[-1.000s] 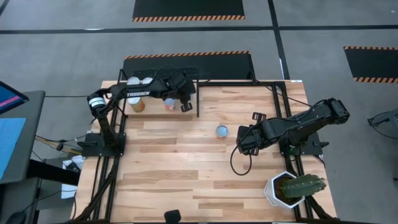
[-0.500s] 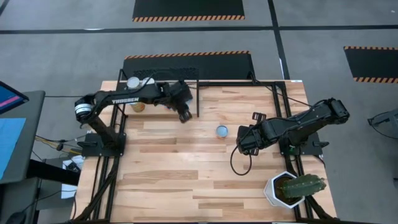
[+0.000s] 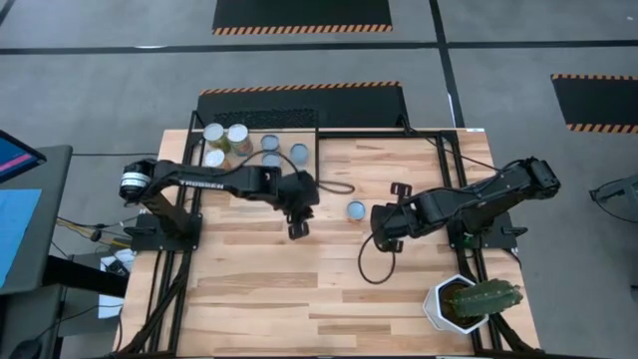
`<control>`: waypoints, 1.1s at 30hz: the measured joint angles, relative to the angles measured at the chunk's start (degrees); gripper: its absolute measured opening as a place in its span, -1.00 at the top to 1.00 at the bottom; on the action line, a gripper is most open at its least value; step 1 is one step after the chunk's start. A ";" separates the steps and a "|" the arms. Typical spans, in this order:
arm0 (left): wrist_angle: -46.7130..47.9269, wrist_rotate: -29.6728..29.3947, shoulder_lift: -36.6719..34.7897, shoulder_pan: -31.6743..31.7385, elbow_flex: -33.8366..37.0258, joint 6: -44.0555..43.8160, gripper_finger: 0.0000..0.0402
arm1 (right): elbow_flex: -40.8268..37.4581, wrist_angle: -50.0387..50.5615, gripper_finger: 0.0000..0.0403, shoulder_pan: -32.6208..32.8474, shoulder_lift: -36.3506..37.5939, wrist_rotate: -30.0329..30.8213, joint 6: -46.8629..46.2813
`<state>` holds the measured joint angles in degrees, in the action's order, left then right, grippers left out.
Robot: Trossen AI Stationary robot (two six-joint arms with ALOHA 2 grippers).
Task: Pick and place cans onto a shelf
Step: Put the canned pineapple on the shelf
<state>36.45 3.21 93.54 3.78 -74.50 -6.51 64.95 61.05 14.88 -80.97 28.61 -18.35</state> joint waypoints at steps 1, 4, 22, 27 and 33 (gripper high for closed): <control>1.04 -1.35 0.08 -0.83 0.00 -0.04 0.74 | 0.00 -1.18 0.87 -0.64 -0.06 -0.04 0.00; 5.87 -4.79 0.04 -2.72 -0.02 -0.03 0.74 | -0.01 -4.45 0.90 -3.85 -2.85 -0.04 -0.22; 28.93 -25.84 -0.40 -10.26 0.00 -13.76 0.74 | -0.04 -15.10 0.94 -17.75 -26.14 -3.85 5.71; 28.75 -27.22 -0.40 -10.36 0.00 -13.72 0.74 | 0.59 -26.19 0.92 -15.88 -24.24 -13.75 12.19; 27.65 -27.68 -0.40 -10.38 0.00 -14.25 0.74 | 1.29 -20.74 0.93 -12.16 -13.33 -13.32 12.74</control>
<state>64.10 -24.48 93.14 -6.60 -74.50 -20.76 66.24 40.31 2.72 -94.30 15.29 -5.61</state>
